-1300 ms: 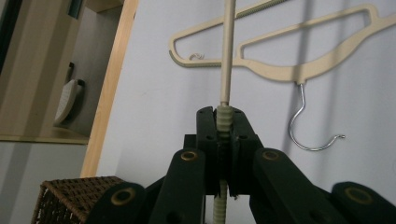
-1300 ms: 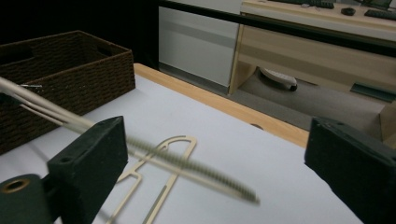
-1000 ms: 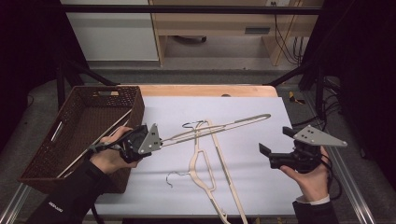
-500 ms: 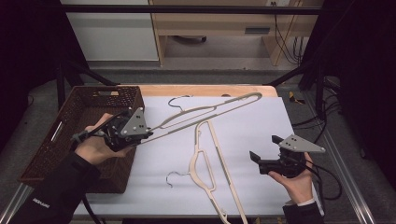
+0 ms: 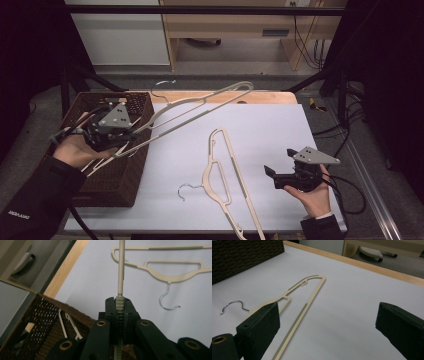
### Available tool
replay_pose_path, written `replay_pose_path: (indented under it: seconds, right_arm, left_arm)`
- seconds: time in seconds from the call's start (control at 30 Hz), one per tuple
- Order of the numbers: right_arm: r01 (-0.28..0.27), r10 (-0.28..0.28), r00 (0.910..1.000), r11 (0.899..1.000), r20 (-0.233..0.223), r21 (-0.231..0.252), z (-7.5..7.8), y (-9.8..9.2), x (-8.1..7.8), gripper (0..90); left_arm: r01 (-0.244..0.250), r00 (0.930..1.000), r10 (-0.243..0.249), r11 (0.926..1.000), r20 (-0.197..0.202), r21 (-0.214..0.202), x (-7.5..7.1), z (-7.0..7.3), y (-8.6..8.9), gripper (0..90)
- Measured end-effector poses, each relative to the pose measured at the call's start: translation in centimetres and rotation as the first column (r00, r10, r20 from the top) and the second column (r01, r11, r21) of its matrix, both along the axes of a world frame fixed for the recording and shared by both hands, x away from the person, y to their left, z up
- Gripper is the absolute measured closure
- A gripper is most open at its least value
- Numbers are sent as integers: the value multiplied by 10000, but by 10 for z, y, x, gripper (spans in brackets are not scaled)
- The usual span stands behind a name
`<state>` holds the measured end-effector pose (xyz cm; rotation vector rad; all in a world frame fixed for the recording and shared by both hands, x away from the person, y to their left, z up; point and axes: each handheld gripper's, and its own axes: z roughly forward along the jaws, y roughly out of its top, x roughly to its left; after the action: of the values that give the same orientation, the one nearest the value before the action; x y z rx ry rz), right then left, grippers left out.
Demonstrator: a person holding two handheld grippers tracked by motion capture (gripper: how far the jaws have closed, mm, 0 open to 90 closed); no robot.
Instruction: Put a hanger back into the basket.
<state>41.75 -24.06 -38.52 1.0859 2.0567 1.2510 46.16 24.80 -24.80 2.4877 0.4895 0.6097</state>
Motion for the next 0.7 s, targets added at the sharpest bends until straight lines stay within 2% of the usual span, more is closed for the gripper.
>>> replay_pose_path:
  seconds: [0.03,0.13,0.27,0.47,0.63,0.67,0.7]
  right_arm:
    - [2,-2,10000,10000,26,-20,0,0,0,57]
    - [-25,24,10000,10000,-65,-22,-1,1,0,57]
    - [-85,84,9999,10000,-82,-47,-2,2,1,57]
    - [-141,140,9998,9999,-135,-82,-3,3,1,57]
    - [-201,199,9996,9998,-190,-66,-3,4,1,56]
    - [-232,231,9995,9997,-207,-53,-3,4,1,56]
    - [-239,238,9995,9997,-224,-31,-3,5,1,56]
  left_arm:
    - [-93,9999,92,10000,-90,-26,1,0,5,855]
    - [-474,9989,474,9988,-24,76,2,1,23,856]
    - [-1069,9943,1069,9942,6,114,5,3,46,856]
    - [-2161,9763,2160,9763,116,147,4,2,80,856]
    - [-2729,9620,2730,9614,23,340,-1,-7,102,856]
    - [-2777,9604,2785,9595,-100,469,-2,-9,106,855]
    - [-2935,9558,2940,9545,-30,530,-4,-12,109,856]
